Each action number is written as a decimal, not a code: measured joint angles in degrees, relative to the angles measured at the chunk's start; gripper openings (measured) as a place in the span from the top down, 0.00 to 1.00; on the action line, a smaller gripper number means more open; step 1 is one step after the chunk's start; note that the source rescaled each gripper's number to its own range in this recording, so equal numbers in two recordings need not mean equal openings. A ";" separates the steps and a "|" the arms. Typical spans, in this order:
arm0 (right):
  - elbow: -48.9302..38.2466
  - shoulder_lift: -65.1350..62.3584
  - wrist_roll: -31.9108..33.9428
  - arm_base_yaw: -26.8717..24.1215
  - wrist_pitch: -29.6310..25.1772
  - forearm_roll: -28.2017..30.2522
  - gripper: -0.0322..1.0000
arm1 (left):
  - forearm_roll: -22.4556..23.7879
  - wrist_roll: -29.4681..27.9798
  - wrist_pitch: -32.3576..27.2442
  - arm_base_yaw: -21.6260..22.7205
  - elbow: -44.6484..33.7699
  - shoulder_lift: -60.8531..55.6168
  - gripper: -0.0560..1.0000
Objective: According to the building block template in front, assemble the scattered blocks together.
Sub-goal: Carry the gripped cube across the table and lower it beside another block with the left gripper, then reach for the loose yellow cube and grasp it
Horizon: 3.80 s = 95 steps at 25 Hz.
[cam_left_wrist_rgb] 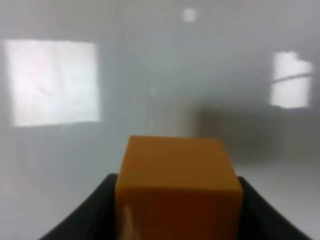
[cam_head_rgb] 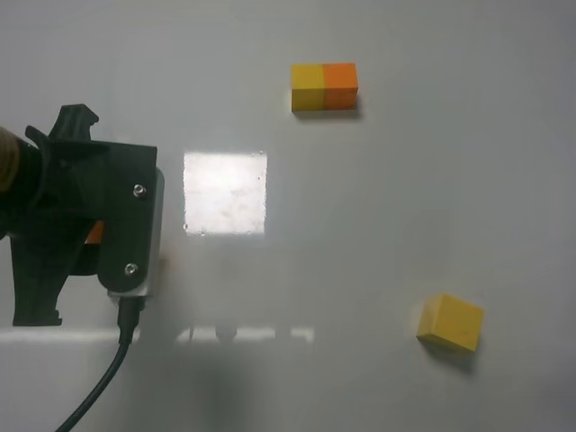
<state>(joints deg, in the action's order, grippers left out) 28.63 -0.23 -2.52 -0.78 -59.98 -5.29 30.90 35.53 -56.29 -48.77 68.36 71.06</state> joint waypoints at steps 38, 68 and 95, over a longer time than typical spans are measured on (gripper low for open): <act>0.00 0.00 0.02 0.00 0.00 0.00 0.63 | -2.97 -1.30 -7.76 -8.91 59.73 47.03 0.94; 0.00 0.00 0.02 0.00 0.00 0.00 0.63 | -2.67 -2.66 -9.04 -10.70 62.57 45.05 0.01; 0.00 0.00 0.02 0.00 0.00 0.00 0.63 | -15.29 -30.00 -9.02 24.08 38.49 17.13 0.20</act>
<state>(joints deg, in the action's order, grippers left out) 28.63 -0.23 -2.49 -0.78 -59.98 -5.29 15.61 5.53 -65.31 -24.69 106.85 88.19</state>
